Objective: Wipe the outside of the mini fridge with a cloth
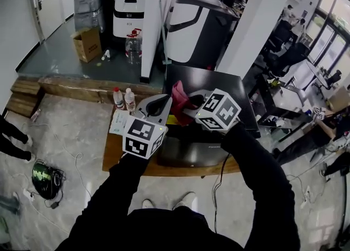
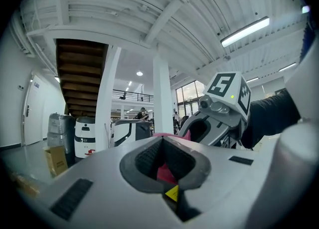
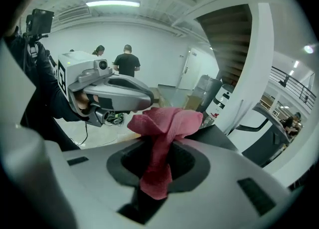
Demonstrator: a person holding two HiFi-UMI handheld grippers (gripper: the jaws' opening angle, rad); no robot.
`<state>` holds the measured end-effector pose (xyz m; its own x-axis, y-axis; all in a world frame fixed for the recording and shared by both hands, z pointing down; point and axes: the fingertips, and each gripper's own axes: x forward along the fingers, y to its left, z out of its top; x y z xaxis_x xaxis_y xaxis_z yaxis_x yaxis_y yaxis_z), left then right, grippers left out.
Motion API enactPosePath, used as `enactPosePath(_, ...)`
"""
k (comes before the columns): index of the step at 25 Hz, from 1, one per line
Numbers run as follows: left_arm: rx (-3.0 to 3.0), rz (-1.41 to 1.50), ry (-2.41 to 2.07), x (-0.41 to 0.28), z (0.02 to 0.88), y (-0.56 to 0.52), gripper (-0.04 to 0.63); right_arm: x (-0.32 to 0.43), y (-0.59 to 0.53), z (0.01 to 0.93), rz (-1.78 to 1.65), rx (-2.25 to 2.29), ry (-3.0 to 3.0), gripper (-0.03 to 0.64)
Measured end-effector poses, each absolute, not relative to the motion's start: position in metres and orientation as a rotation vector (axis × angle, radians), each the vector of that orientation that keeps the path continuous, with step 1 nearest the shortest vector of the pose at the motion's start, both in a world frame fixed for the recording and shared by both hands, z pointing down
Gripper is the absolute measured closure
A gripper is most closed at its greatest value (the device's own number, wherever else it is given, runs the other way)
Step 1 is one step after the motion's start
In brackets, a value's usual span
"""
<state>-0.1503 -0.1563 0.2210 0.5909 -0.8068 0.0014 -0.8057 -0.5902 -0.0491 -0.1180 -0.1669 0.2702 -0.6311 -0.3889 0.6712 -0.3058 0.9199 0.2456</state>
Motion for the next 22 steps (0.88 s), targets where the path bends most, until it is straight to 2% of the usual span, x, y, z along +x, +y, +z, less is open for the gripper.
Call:
enactPosePath(6, -2.788, -0.060, 1.436, -0.149, 0.242, -0.144, 0.589, -0.126, -0.165, 0.320, -0.117, 0.437, -2.215, 0.528)
enactPosePath(11, -2.793, -0.048, 1.462, -0.127, 0.237, -0.143, 0.589, -0.113, -0.167, 0.321, -0.176, 0.417, -2.219, 0.528)
enactPosePath(22, -2.820, -0.080, 1.420, -0.004, 0.247, -0.133, 0.589, 0.005, -0.163, 0.327, -0.175, 0.419, -2.203, 0.529)
